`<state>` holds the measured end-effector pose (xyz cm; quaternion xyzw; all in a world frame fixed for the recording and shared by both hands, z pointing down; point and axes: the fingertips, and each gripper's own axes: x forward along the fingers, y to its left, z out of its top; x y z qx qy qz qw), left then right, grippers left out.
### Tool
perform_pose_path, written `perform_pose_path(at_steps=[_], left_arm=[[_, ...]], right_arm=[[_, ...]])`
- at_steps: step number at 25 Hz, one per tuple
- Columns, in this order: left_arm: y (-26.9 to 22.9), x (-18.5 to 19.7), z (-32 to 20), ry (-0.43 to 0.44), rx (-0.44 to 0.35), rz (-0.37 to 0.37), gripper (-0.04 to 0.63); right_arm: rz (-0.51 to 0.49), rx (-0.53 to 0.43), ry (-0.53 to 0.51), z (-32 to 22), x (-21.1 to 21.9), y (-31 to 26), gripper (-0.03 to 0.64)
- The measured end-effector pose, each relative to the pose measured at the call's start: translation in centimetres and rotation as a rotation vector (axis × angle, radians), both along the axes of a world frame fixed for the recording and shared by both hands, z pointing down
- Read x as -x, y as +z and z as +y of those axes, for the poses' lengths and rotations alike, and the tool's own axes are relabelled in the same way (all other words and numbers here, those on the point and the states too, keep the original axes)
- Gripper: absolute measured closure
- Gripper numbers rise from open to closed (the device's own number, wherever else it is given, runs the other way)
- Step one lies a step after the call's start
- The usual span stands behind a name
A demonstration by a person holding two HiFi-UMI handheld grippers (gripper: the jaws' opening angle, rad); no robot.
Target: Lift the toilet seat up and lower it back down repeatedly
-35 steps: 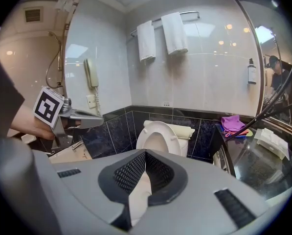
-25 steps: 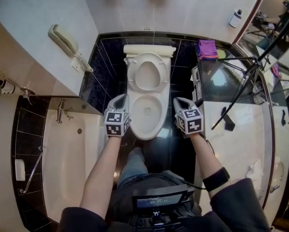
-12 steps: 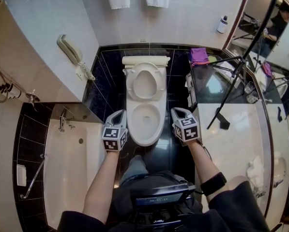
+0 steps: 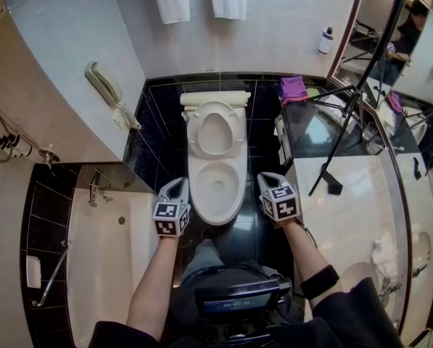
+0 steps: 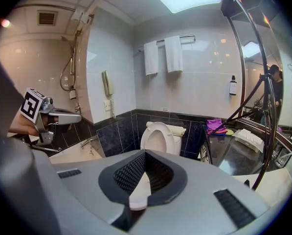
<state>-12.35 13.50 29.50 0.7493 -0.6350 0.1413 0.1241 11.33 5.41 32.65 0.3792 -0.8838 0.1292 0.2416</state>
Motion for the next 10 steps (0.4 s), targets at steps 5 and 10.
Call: perform_pose_path(at_steps=[5, 10], left_arm=[[0.41, -0.21, 0.30, 0.003, 0.008, -0.001, 0.603], [0.79, -0.45, 0.79, 0.002, 0.014, -0.001, 0.603]], right_arm=[[-0.004, 0.001, 0.002, 0.00, -0.14, -0.02, 0.603], [-0.005, 0.006, 0.002, 0.29, -0.19, 0.17, 0.603]])
